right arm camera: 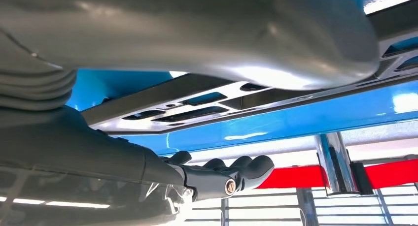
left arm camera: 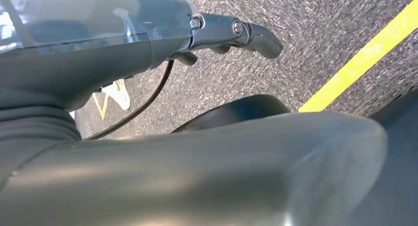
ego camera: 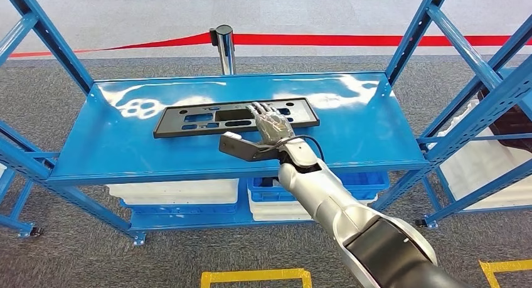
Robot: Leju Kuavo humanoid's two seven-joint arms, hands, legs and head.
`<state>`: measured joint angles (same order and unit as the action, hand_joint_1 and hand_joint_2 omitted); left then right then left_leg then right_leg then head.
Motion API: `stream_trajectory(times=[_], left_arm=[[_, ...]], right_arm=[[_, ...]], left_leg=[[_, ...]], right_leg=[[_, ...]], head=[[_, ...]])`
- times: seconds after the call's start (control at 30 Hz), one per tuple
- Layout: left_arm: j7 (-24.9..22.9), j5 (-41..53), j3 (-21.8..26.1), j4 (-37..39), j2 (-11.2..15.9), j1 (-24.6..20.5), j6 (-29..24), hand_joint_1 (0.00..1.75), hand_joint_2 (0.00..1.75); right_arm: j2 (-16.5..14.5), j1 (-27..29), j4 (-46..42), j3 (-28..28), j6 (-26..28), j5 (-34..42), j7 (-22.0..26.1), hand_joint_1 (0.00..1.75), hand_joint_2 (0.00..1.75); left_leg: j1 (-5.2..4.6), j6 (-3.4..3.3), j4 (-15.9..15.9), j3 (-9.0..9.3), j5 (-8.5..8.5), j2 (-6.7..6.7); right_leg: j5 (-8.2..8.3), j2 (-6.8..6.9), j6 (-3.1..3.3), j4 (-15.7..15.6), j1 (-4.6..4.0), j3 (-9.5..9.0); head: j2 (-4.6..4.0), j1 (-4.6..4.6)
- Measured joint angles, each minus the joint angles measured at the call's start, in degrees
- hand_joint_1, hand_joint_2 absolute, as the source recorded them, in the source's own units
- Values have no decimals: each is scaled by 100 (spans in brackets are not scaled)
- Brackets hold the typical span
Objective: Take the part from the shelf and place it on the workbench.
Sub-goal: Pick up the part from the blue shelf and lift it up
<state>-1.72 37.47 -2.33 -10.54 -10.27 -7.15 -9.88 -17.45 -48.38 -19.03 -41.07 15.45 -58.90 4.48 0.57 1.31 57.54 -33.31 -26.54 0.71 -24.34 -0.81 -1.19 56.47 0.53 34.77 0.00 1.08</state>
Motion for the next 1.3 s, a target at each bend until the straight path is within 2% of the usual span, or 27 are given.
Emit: stream_trajectory(times=[0.07,0.1,0.17,0.23,0.27,0.3,0.33,0.37,0.4,0.43,0.47,0.5,0.63,0.7,0.87,1.3], left_arm=[[-1,11,5,-1,-4,-1,11,0,0],[-1,15,7,-2,-7,-2,14,0,0],[-1,17,10,-2,-11,-3,15,0,0],[-3,17,13,-1,-11,1,16,0,0],[-5,17,14,-1,-11,3,16,0,0],[-8,18,15,0,-11,5,16,0,0],[-9,18,16,0,-12,5,17,0,0],[-9,20,18,0,-11,6,17,0,0],[-8,22,20,0,-10,5,16,0,0],[-6,25,22,0,-9,3,16,0,0],[-3,28,25,0,-7,2,14,0,0],[-1,30,27,0,-5,2,11,0,0],[3,34,44,0,-4,3,-3,0,0],[4,41,55,0,-4,2,-16,0,0],[3,62,66,0,-4,3,-26,0,0],[-4,151,69,0,-4,2,-26,0,0]], right_arm=[[-24,-17,-4,18,3,8,0,0,0],[-30,-29,-7,22,4,10,1,0,0],[-28,-42,-8,25,5,10,1,0,0],[-16,-23,-8,27,5,10,1,0,0],[-7,-5,-8,27,5,10,1,0,0],[0,12,-8,28,5,10,3,0,0],[5,21,-8,28,5,10,5,0,0],[8,23,-8,28,5,10,8,0,0],[8,18,-8,28,5,11,11,0,0],[5,13,-8,28,5,12,13,0,0],[3,12,-8,28,6,14,15,0,0],[3,13,-8,28,7,18,17,0,0],[8,23,-8,33,11,33,44,0,0],[11,23,-8,38,11,43,58,0,0],[21,27,-8,50,12,58,87,0,0],[21,31,-8,53,-43,62,126,0,0]], left_leg=[[15,-60,-67,36,30,-17],[35,-80,-111,62,51,-30],[69,-105,-167,100,77,-48],[92,-104,-166,104,73,-55],[109,-93,-164,107,66,-56],[131,-72,-160,114,55,-56],[159,-40,-153,129,38,-54],[185,5,-141,148,14,-50],[192,60,-124,161,-15,-46],[193,113,-111,170,-35,-43],[185,147,-102,175,-51,-41],[176,157,-102,175,-52,-41],[181,133,-177,220,-5,-46],[182,144,-215,237,-1,-50],[182,260,-230,235,-6,-52],[161,248,-170,199,-12,-51]], right_leg=[[-15,2,-45,8,-1,7],[-87,5,-53,104,-6,51],[-402,13,-64,662,2,304],[-737,13,-85,1463,24,680],[-778,15,-103,1681,44,789],[-709,18,-125,1675,69,790],[-538,25,-150,1415,99,661],[-322,36,-184,1000,138,450],[-171,42,-221,587,161,230],[-87,45,-234,276,174,59],[-66,43,-240,103,186,-38],[-93,34,-233,55,186,-68],[-100,11,-196,41,185,-71],[-110,12,-176,44,171,-72],[-116,18,-163,51,146,-75],[-74,22,-170,-14,164,-114]], head=[[0,-12],[0,-9],[0,23],[0,58],[0,71],[0,83],[0,96],[0,111],[0,133],[0,148],[0,151],[0,139],[0,-23],[0,-62],[0,-73],[0,-72]])
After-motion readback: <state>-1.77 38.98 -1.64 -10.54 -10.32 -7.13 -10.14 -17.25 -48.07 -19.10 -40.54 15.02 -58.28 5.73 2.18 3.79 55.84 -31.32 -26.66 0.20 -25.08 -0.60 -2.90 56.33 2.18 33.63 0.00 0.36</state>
